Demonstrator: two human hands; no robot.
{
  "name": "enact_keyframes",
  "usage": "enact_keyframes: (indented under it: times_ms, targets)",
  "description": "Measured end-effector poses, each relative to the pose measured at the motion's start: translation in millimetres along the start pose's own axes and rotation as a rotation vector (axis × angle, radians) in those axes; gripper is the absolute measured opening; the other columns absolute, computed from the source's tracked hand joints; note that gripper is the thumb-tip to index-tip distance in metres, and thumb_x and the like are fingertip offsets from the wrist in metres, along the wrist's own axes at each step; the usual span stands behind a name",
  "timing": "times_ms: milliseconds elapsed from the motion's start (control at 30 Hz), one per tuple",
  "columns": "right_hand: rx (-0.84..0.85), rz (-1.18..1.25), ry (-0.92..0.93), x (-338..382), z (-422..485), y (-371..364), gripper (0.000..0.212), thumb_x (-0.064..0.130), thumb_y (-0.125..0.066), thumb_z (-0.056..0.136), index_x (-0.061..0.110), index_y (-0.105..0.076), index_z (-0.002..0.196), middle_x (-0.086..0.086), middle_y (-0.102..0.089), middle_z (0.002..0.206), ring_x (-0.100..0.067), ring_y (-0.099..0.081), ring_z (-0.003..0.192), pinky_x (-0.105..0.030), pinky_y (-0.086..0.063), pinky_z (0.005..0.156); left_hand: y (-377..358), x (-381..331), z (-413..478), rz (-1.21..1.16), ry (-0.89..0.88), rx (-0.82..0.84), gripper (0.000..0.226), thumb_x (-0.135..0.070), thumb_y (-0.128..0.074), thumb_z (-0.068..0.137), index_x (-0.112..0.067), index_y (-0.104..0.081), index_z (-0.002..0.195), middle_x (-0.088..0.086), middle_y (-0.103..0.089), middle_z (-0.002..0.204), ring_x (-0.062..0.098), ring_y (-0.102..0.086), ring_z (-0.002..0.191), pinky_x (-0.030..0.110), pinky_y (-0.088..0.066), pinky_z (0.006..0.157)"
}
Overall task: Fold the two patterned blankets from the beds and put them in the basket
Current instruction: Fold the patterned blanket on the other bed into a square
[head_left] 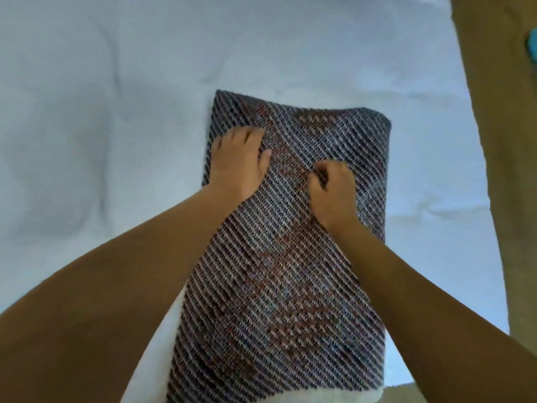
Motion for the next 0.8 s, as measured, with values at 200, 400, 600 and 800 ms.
enact_keyframes:
  times_ms: [200, 400, 600, 800]
  targets:
    - [0.021, -0.148, 0.107, -7, 95, 25, 0.042, 0.024, -0.059, 0.088, 0.006, -0.05, 0.124, -0.017, -0.047, 0.127, -0.03, -0.039, 0.12, -0.031, -0.03, 0.1, -10, -5, 86, 0.123, -0.08, 0.008, 0.046, -0.04, -0.031, 0.097, -0.013, -0.043, 0.132, 0.013, -0.049, 0.133, 0.032, -0.038, 0.127, 0.052, -0.013, 0.112]
    - [0.299, -0.35, 0.253, -1, 139, -4, 0.043, 0.039, -0.066, 0.08, 0.013, -0.054, 0.113, -0.01, -0.058, 0.111, -0.029, -0.05, 0.103, -0.037, -0.036, 0.089, -29, -47, 114, 0.196, -0.244, 0.033, 0.049, -0.047, -0.029, 0.096, -0.007, -0.054, 0.103, 0.012, -0.06, 0.092, 0.031, -0.055, 0.087, 0.046, -0.036, 0.088]
    - [0.641, -0.604, 0.066, -59, 189, 13, 0.079, 0.09, -0.048, 0.044, 0.011, -0.049, 0.053, -0.003, -0.05, 0.055, -0.018, -0.049, 0.053, -0.027, -0.028, 0.049, -33, -10, 138, 0.216, -0.22, 0.052, 0.052, -0.053, -0.031, 0.093, -0.006, -0.051, 0.09, 0.012, -0.059, 0.07, 0.028, -0.053, 0.059, 0.031, -0.03, 0.056]
    - [0.558, -0.526, 0.072, -98, 205, 19, 0.07, 0.081, -0.05, 0.054, 0.012, -0.04, 0.048, -0.005, -0.043, 0.049, -0.024, -0.046, 0.053, -0.03, -0.027, 0.049, -51, 5, 146, 0.258, -0.131, 0.115, 0.053, -0.056, -0.028, 0.091, -0.009, -0.051, 0.084, 0.003, -0.044, 0.061, 0.023, -0.042, 0.057, 0.03, -0.029, 0.056]
Point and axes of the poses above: each hand's wrist, its own z-axis towards the middle knuckle, its own y-axis out of the back of the hand, x = y × z, the point moved 10 cm from there along z, towards the middle knuckle
